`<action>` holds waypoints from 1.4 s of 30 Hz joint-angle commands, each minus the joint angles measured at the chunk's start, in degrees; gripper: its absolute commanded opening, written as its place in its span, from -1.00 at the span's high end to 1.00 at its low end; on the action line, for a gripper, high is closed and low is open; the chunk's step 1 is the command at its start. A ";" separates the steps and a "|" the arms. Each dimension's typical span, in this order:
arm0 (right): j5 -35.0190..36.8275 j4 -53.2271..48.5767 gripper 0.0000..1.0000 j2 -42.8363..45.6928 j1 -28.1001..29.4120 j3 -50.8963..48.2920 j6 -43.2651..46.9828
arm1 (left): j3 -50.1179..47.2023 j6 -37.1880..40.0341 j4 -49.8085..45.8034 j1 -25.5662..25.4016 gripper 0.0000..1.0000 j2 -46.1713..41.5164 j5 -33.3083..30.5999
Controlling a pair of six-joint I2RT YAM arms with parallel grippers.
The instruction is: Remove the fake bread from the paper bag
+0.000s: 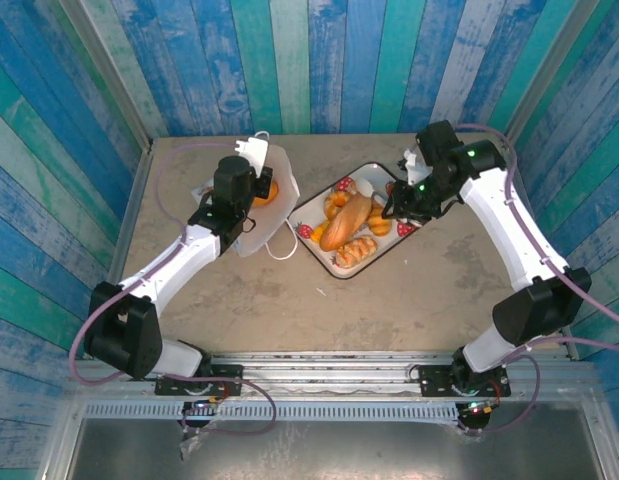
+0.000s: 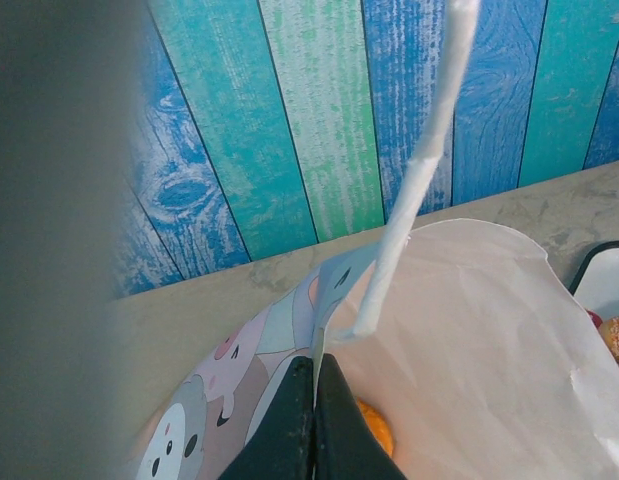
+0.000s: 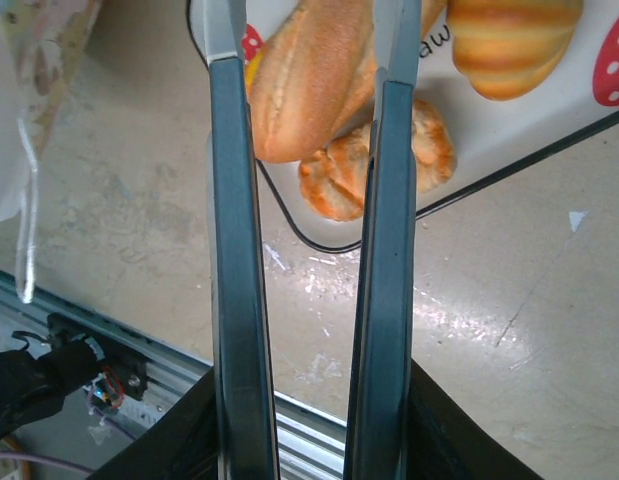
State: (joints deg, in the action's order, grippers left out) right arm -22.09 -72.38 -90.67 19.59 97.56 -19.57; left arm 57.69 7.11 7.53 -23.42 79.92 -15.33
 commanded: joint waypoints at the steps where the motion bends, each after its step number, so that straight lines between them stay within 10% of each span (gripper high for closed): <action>1: -2.08 2.33 0.23 2.46 2.44 3.07 -1.98 | 0.32 1.06 0.48 0.01 1.00 -1.70 1.16; 14: 9.99 9.88 0.25 5.11 22.67 3.03 -5.90 | -3.34 3.59 2.91 -0.06 1.00 -5.06 5.57; 42: 15.32 16.13 0.26 10.30 30.31 -4.45 -4.76 | -8.34 7.18 1.41 -0.02 0.99 -12.26 9.96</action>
State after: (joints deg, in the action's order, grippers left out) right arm -8.23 -56.27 -80.55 49.76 90.45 -25.32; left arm 49.65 14.72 8.01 -23.42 68.62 -5.28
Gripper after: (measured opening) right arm 0.369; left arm 0.044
